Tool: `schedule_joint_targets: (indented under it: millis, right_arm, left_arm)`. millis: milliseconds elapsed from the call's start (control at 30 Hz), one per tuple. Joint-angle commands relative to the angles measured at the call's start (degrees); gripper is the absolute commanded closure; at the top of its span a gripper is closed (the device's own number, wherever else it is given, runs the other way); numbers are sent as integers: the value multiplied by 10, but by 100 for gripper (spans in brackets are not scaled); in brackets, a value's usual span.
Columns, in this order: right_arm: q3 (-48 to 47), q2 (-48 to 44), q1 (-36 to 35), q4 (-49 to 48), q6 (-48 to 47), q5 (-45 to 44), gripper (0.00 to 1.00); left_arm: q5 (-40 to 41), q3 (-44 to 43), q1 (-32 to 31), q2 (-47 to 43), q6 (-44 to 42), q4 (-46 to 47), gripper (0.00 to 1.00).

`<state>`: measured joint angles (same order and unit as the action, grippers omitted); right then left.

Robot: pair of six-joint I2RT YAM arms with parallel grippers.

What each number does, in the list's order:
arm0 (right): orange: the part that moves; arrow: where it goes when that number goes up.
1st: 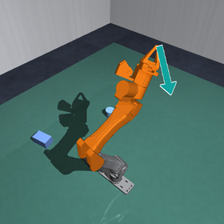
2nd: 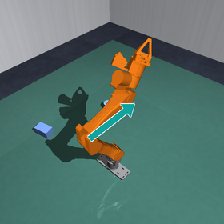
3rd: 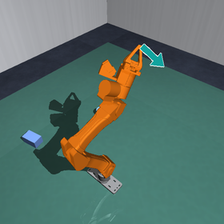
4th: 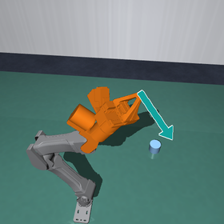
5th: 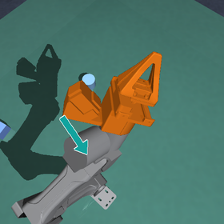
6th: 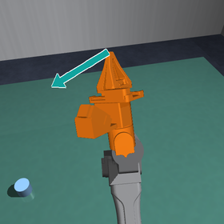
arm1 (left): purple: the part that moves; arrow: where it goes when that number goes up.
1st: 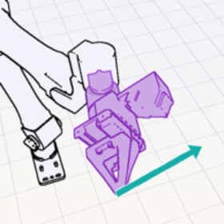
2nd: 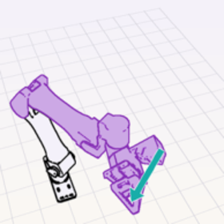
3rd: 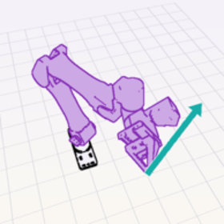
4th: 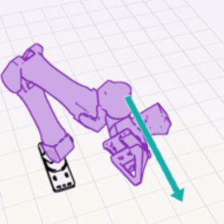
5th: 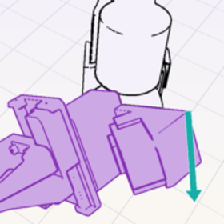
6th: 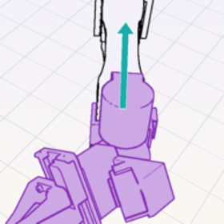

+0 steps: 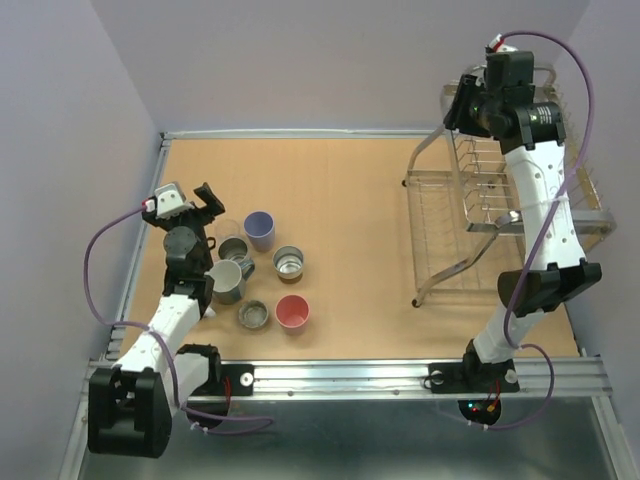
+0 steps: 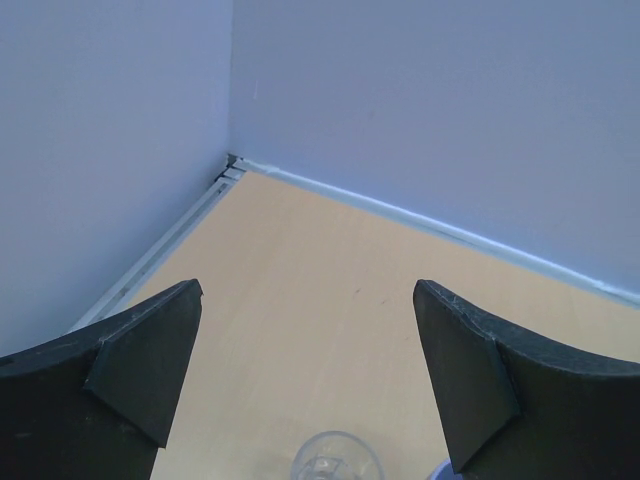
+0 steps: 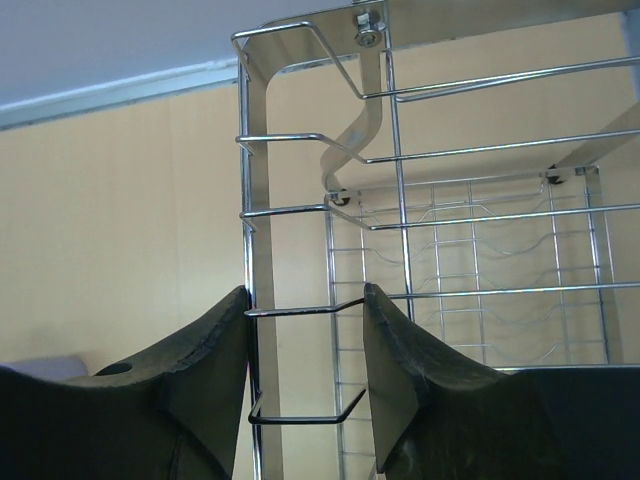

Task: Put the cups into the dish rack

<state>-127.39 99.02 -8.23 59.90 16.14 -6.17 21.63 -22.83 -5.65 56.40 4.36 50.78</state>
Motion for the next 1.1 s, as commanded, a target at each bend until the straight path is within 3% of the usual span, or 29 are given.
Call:
schedule_joint_targets:
  millis: [0, 233, 500, 600, 767, 900, 1000, 1033, 1067]
  right_arm:
    - [-32, 42, -54, -4, 29, 196, 100]
    - [-57, 83, -147, -41, 40, 240, 100]
    - [-70, 117, -193, -113, 38, 285, 100]
    - [-76, 120, -200, -132, 25, 294, 100]
    - [-85, 105, -201, -162, -10, 289, 99]
    - [-111, 127, -201, -191, 10, 360, 100]
    - [-113, 143, -205, -212, 26, 406, 100]
    - [-113, 144, -206, -213, 23, 408, 97]
    - [-111, 144, -206, -213, 21, 406, 87]
  left_arm:
    - [2, -38, -2, -54, 58, -114, 1]
    - [-55, -94, -3, -119, 87, -220, 1]
    - [-146, -142, -4, -133, 118, -306, 1]
    - [-89, -143, -3, -161, 202, -325, 1]
    - [-153, -58, -3, -274, 190, -222, 1]
    - [-112, 8, -3, -349, 309, -184, 1]
    - [-164, -17, -3, -336, 289, -223, 1]
    - [-172, -34, -3, -325, 276, -247, 1]
    - [-178, -79, -3, -295, 261, -271, 1]
